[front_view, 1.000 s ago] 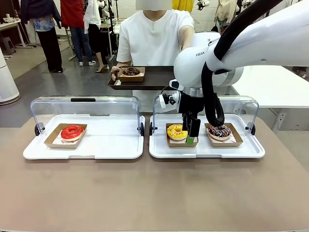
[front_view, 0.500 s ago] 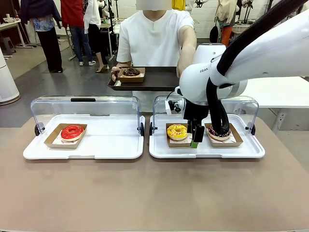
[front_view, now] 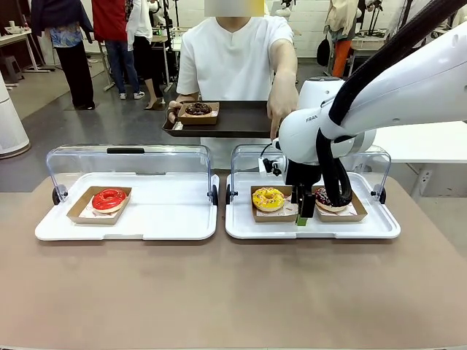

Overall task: Provide the desired donut to the person.
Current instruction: Pick up and lift the Paper togo box containing the Donut pointed at by the person.

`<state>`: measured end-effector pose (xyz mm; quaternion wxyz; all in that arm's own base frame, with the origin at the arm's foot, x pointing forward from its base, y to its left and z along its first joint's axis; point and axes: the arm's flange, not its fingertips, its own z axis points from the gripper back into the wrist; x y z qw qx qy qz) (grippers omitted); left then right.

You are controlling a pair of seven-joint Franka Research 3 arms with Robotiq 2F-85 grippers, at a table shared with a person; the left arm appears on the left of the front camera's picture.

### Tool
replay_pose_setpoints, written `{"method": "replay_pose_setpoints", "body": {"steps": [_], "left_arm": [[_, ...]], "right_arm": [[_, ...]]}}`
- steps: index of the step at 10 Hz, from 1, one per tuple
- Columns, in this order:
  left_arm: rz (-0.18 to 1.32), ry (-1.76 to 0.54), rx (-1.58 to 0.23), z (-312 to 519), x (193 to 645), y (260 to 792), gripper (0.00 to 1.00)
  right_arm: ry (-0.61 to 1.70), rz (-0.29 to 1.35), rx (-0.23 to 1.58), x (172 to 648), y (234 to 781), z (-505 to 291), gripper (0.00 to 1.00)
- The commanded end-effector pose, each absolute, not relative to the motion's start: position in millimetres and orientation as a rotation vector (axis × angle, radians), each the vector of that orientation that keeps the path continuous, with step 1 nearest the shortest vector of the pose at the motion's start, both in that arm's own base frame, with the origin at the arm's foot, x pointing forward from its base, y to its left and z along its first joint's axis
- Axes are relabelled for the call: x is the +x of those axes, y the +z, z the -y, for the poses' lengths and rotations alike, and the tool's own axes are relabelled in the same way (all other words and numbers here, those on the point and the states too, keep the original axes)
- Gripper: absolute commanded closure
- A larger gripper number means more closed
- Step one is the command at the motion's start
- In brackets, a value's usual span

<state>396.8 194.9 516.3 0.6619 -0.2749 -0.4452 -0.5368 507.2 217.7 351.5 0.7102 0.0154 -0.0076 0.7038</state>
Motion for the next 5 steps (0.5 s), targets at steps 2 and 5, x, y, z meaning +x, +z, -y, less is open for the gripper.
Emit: {"method": "replay_pose_setpoints", "body": {"steps": [2, 5], "left_arm": [[1.008, -1.217, -0.620, -195.4, 395.3, 517.5, 0.00], [1.008, -1.217, -0.620, -195.4, 395.3, 517.5, 0.00]], "right_arm": [[1.491, 0.050, 0.026, 528.7, 344.2, -223.7, 0.00], [1.478, 0.049, 0.017, 535.9, 335.3, -227.0, 0.00]]}}
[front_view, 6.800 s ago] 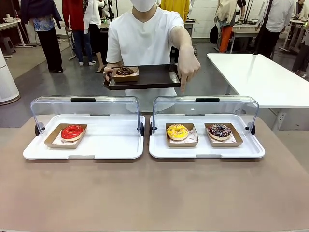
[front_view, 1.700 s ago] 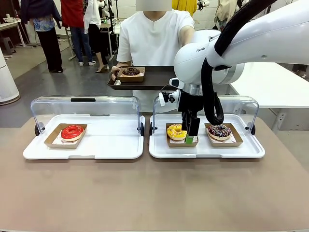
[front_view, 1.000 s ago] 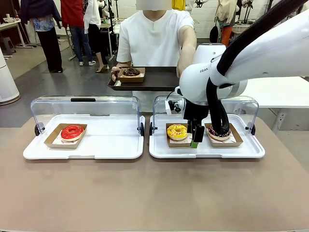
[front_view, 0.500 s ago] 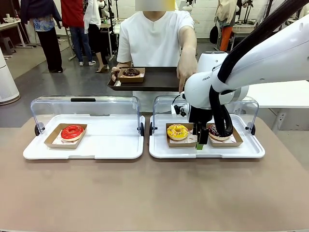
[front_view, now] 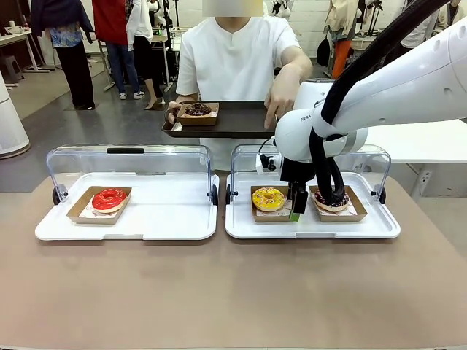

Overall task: Provide the desired donut to the person.
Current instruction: Pick up and lift the Paper togo box containing the Donut pointed at by the person.

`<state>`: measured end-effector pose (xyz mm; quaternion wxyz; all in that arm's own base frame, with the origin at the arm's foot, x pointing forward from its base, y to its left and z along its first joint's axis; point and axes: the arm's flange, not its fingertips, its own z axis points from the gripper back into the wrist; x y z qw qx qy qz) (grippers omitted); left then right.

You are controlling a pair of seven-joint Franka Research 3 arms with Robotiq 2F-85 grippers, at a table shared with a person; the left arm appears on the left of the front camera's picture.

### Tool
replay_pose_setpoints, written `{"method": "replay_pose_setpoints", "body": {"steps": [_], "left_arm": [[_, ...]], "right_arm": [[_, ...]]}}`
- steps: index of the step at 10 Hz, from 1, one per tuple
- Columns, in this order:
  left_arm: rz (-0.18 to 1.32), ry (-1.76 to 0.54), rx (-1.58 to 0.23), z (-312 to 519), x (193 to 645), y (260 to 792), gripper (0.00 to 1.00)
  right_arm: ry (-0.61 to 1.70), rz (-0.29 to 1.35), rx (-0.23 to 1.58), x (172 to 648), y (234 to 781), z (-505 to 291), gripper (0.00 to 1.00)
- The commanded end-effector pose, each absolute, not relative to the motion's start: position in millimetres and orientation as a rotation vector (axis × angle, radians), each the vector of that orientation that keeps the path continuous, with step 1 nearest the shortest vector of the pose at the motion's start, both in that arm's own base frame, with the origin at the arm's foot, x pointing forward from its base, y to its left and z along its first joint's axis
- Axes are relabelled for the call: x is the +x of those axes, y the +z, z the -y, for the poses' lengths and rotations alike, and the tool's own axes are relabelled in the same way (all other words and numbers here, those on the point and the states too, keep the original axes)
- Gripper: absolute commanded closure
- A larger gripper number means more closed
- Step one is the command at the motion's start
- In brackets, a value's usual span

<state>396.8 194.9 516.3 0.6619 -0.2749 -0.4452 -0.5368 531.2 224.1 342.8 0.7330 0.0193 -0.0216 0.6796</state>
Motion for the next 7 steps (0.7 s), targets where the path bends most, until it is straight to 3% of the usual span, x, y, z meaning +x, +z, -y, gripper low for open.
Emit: {"method": "replay_pose_setpoints", "body": {"steps": [1, 7], "left_arm": [[1.008, -1.217, -0.620, -195.4, 395.3, 517.5, 0.00], [1.008, -1.217, -0.620, -195.4, 395.3, 517.5, 0.00]], "right_arm": [[1.476, 0.051, 0.022, 536.5, 332.8, -227.9, 0.00], [1.487, 0.039, 0.009, 533.3, 316.5, -230.6, 0.00]]}}
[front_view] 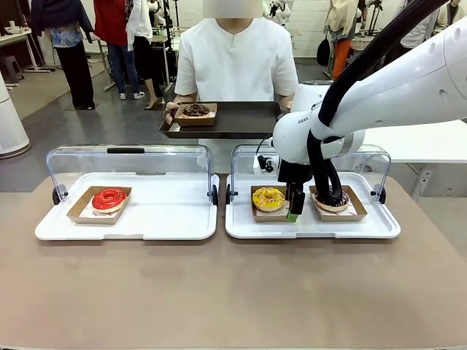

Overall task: Provide the desired donut to the person.
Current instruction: Pick up and lift the Paper togo box containing the Donut pointed at by the person.

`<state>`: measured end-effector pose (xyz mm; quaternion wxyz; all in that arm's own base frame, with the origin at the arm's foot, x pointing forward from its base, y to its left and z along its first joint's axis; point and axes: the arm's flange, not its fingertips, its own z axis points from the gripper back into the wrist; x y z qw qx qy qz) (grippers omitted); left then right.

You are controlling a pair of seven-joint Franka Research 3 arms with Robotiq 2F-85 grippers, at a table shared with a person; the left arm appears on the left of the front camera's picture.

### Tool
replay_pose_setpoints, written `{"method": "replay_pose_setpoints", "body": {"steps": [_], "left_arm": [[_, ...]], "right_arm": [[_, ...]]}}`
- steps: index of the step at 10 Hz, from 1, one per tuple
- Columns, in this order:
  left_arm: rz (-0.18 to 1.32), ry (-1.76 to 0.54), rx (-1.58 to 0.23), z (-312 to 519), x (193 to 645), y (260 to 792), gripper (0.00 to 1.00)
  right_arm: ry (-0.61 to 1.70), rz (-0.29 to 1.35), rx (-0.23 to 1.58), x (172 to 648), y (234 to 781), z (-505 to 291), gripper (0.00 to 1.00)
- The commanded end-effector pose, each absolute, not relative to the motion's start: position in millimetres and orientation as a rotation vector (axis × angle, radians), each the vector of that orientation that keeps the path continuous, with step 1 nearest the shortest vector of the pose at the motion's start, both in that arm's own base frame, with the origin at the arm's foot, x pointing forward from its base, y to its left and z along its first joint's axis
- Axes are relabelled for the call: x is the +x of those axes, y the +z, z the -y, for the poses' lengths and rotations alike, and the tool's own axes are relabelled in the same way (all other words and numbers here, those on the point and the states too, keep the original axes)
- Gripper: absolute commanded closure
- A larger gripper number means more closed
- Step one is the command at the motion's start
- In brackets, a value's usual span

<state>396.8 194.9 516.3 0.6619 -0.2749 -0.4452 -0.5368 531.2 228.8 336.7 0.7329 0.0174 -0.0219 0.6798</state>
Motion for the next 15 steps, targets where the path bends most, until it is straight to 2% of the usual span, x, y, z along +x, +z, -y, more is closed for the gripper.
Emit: {"method": "replay_pose_setpoints", "body": {"steps": [1, 5, 7, 8, 9, 10, 13, 15], "left_arm": [[1.008, -1.217, -0.620, -195.4, 395.3, 517.5, 0.00], [1.008, -1.217, -0.620, -195.4, 395.3, 517.5, 0.00], [1.008, -1.217, -0.620, -195.4, 395.3, 517.5, 0.00], [1.008, -1.217, -0.620, -195.4, 395.3, 517.5, 0.00], [1.008, -1.217, -0.620, -195.4, 395.3, 517.5, 0.00], [1.008, -1.217, -0.620, -195.4, 395.3, 517.5, 0.00], [1.008, -1.217, -0.620, -195.4, 395.3, 517.5, 0.00], [1.008, -1.217, -0.620, -195.4, 395.3, 517.5, 0.00]], "right_arm": [[1.492, 0.035, 0.009, 532.4, 314.0, -231.6, 0.00], [1.503, 0.024, 0.007, 531.0, 310.4, -231.5, 0.00], [1.503, 0.027, 0.006, 531.2, 309.2, -232.0, 0.20], [1.505, 0.031, 0.004, 530.9, 309.1, -232.1, 0.69], [1.504, 0.033, 0.005, 531.1, 309.3, -232.3, 0.79], [1.504, 0.035, 0.006, 531.0, 309.6, -232.2, 1.00], [1.505, 0.043, 0.003, 530.8, 309.7, -231.7, 0.98], [1.504, 0.045, 0.004, 530.8, 310.3, -231.1, 1.00]]}}
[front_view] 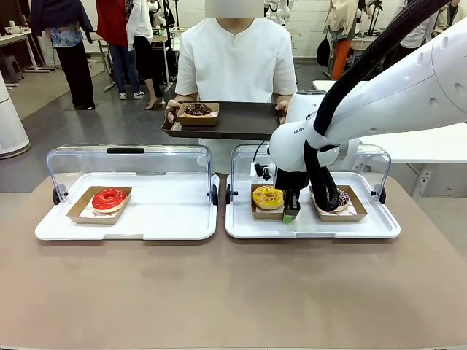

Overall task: Provide the desired donut to the person.
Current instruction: Pick up and lift the Paper togo box containing the Donut pointed at by the person.

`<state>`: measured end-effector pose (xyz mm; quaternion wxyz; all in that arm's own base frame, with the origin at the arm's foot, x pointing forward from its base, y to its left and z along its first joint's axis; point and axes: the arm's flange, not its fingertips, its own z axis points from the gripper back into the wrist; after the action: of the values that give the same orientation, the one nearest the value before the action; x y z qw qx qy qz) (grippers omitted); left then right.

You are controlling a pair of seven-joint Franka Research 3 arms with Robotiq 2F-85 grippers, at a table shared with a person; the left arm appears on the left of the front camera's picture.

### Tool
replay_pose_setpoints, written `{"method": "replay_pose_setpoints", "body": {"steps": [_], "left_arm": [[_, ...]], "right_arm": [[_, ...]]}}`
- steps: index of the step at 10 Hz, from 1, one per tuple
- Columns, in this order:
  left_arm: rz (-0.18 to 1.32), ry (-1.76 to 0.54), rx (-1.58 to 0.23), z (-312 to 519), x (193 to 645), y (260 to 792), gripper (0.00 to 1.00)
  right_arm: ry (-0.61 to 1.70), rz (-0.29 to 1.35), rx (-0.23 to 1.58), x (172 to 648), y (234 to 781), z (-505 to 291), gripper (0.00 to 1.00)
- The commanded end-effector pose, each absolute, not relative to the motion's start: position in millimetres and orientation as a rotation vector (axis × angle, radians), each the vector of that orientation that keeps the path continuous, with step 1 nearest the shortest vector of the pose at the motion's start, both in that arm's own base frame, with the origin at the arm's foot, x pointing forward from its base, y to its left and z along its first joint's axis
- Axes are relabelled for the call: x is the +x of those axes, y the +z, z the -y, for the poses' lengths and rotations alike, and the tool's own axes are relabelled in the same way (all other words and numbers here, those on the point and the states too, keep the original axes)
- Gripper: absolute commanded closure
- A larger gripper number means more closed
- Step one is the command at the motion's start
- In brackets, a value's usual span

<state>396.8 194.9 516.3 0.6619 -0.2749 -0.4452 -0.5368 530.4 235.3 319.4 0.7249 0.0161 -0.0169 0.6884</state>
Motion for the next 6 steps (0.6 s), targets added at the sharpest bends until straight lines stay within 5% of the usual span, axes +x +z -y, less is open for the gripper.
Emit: {"method": "replay_pose_setpoints", "body": {"steps": [1, 6], "left_arm": [[1.008, -1.217, -0.620, -195.4, 395.3, 517.5, 0.00], [1.008, -1.217, -0.620, -195.4, 395.3, 517.5, 0.00]], "right_arm": [[1.504, 0.044, 0.005, 530.8, 310.4, -231.1, 1.00], [1.513, 0.042, 0.006, 530.8, 312.8, -231.1, 1.00]]}}
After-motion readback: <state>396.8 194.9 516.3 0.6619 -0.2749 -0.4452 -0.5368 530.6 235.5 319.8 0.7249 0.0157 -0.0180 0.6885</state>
